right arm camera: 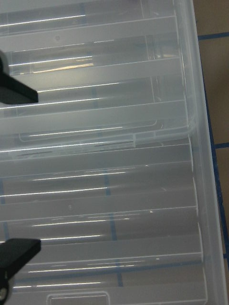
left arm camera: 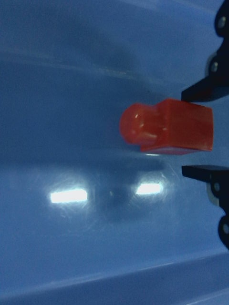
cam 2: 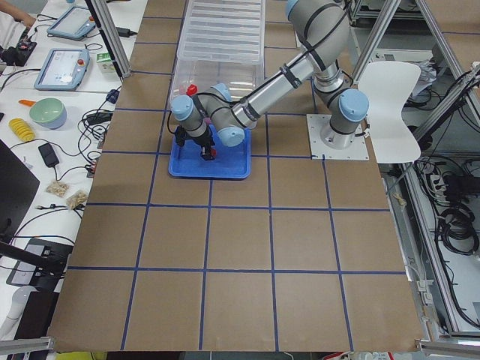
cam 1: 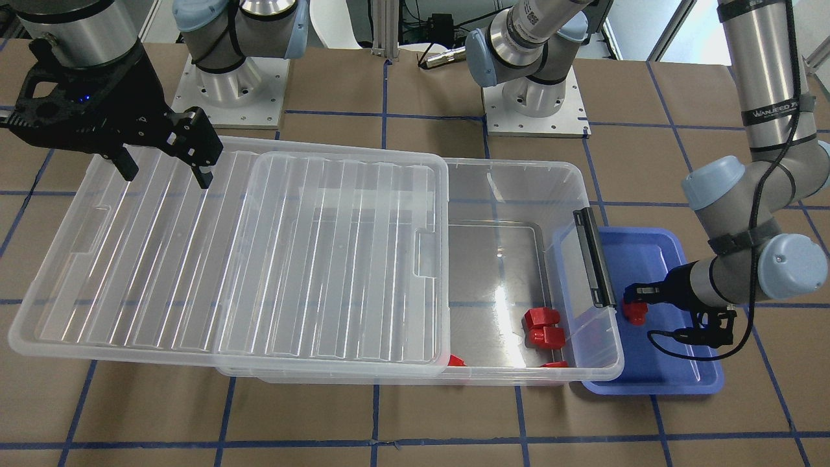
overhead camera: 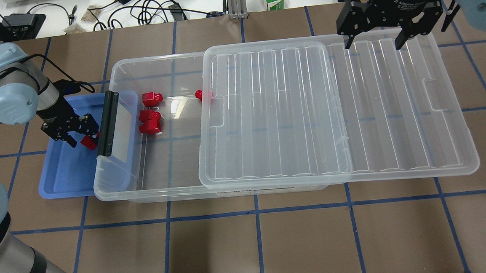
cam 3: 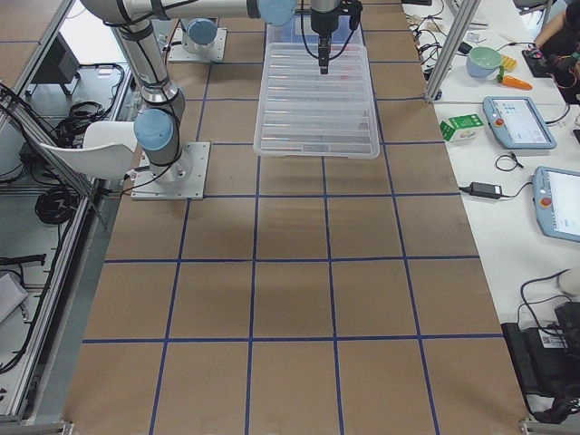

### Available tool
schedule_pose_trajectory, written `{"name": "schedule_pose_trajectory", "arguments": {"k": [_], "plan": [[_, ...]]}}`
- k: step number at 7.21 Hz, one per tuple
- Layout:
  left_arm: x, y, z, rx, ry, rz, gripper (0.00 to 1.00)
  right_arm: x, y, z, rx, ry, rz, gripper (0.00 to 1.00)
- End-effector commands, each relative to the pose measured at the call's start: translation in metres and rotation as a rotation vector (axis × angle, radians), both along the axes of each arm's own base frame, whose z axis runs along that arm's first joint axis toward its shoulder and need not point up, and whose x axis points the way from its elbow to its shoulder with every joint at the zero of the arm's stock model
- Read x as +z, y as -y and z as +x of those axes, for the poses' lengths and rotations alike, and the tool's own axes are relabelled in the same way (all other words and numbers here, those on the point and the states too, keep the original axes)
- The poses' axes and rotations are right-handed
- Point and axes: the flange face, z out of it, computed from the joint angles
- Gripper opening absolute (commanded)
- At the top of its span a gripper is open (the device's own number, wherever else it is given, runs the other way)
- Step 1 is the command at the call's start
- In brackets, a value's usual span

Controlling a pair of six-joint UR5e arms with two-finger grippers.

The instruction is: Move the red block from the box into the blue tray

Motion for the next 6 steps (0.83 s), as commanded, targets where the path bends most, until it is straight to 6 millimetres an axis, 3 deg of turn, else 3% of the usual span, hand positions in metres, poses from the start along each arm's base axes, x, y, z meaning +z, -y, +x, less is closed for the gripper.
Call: {"name": "schedule_pose_trajectory", "arguments": {"k": [1, 2, 3, 4, 5, 6], "plan": [[0.022, 0.004, -0.003, -0.007, 0.013, -0.027, 0.89, -0.001, 0.003, -0.011, 0.049, -0.007, -0.003, 1.00], [0.039, 0.004, -0.004, -0.008, 0.019, -0.039, 0.99, 0.004, 0.008, -0.041, 0.131, -0.028, -0.009, 1.00], [0.067, 0.007, -0.005, -0.012, 0.025, -0.050, 1.00, 0.006, 0.010, -0.091, 0.182, -0.061, -0.001, 1.00], [0.103, 0.014, -0.007, -0.007, 0.035, -0.058, 1.00, 0.005, 0.009, -0.141, 0.230, -0.089, 0.013, 1.00], [0.149, 0.016, -0.010, -0.001, 0.047, -0.083, 1.00, -0.001, 0.006, -0.171, 0.220, -0.090, 0.028, 1.00], [0.196, 0.012, -0.017, -0.005, 0.049, -0.091, 1.00, -0.026, 0.000, -0.202, 0.217, -0.075, 0.063, 1.00]]}}
